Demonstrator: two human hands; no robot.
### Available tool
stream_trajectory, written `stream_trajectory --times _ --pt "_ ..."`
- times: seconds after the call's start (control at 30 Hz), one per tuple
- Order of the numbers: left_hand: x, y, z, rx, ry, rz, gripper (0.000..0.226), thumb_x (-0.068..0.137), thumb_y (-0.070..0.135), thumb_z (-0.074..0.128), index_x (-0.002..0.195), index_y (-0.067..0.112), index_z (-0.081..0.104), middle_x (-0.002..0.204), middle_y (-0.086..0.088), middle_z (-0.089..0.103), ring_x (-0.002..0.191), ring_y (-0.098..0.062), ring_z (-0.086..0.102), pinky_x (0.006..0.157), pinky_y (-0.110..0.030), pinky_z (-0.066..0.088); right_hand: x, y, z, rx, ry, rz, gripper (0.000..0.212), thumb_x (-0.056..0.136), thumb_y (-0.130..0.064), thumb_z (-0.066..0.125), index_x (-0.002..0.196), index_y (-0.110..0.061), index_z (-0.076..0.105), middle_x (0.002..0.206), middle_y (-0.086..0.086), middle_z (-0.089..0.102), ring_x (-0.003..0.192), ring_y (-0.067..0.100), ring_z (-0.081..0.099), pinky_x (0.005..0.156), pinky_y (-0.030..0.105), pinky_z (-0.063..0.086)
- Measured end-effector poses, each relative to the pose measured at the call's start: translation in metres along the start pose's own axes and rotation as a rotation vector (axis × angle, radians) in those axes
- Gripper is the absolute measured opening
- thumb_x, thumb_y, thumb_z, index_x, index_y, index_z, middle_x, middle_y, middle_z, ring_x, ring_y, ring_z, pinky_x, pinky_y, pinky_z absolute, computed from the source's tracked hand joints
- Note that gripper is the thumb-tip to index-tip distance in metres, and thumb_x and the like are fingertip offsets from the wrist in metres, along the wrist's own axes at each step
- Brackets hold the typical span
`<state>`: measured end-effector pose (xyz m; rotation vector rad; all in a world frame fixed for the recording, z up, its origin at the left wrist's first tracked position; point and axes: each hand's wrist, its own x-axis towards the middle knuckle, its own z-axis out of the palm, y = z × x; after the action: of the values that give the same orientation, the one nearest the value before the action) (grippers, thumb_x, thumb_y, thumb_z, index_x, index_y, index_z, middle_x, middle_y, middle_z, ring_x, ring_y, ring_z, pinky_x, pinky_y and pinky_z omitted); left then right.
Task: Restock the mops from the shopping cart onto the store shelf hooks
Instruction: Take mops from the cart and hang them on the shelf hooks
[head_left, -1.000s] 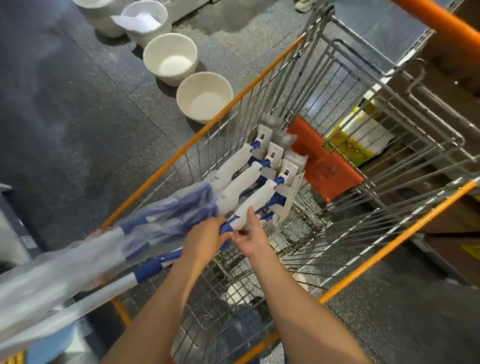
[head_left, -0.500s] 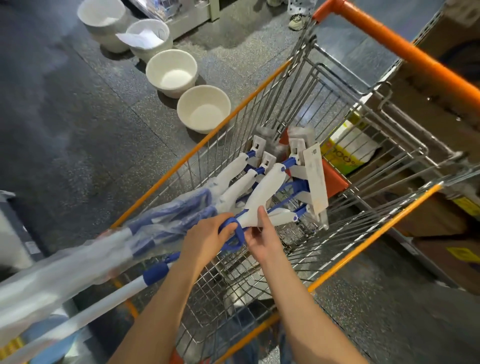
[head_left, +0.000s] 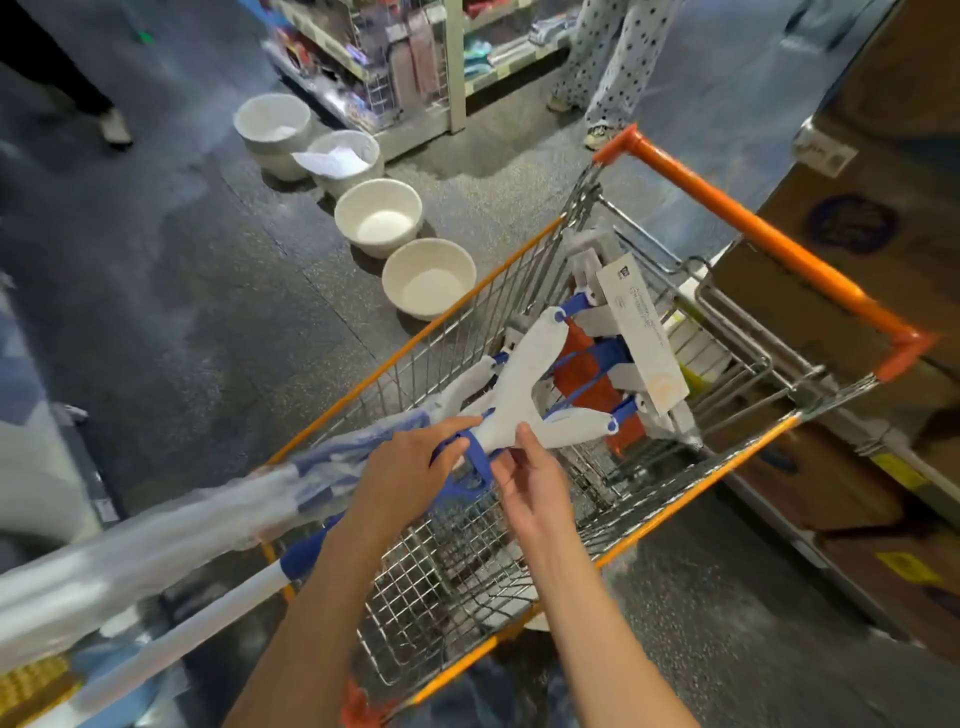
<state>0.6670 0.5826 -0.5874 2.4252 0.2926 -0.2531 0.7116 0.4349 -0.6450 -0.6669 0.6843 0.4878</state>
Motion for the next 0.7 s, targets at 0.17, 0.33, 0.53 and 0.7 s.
stream_trajectory --times 0.17,0.33,0.53,0.7 --pt "-0.017 0.033 -0.028 -0.126 0.120 -0.005 0.028 0.103 0.033 0.053 0.128 0.036 0.065 0.071 0.005 0.063 0.058 -0.002 0.052 0.053 -0.015 0.036 -0.033 -0.028 0.033 -0.050 -0.082 -0.105 0.039 0.098 -0.006 0.057 0.137 -0.001 0.053 0.114 0.013 0.068 0.082 0.015 0.068 0.060 0.023 0.058" --pt "-0.028 0.062 -0.052 -0.200 0.284 0.016 0.030 0.099 0.038 0.054 0.122 0.028 0.069 0.074 0.009 0.062 0.062 -0.002 0.055 0.060 -0.027 0.042 -0.061 -0.051 0.065 -0.124 -0.215 -0.163 0.033 0.099 -0.003 0.055 0.132 -0.009 0.056 0.116 0.013 0.070 0.095 0.024 0.067 0.071 0.032 0.060" --pt "-0.052 0.094 -0.074 -0.232 0.393 0.019 0.032 0.102 0.034 0.056 0.131 0.027 0.065 0.108 0.007 0.072 0.096 -0.013 0.067 0.083 -0.030 0.053 -0.095 -0.073 0.095 -0.162 -0.285 -0.272 0.045 0.095 0.004 0.059 0.135 -0.014 0.048 0.125 0.017 0.066 0.099 0.030 0.070 0.070 0.038 0.061" --pt "-0.075 0.122 -0.087 -0.277 0.492 -0.045 0.032 0.103 0.029 0.056 0.134 0.036 0.062 0.114 0.013 0.071 0.102 -0.001 0.065 0.090 -0.023 0.052 -0.122 -0.082 0.111 -0.155 -0.361 -0.331 0.088 0.092 0.007 0.064 0.155 -0.036 0.020 0.133 0.011 0.064 0.117 0.033 0.065 0.089 0.052 0.058"
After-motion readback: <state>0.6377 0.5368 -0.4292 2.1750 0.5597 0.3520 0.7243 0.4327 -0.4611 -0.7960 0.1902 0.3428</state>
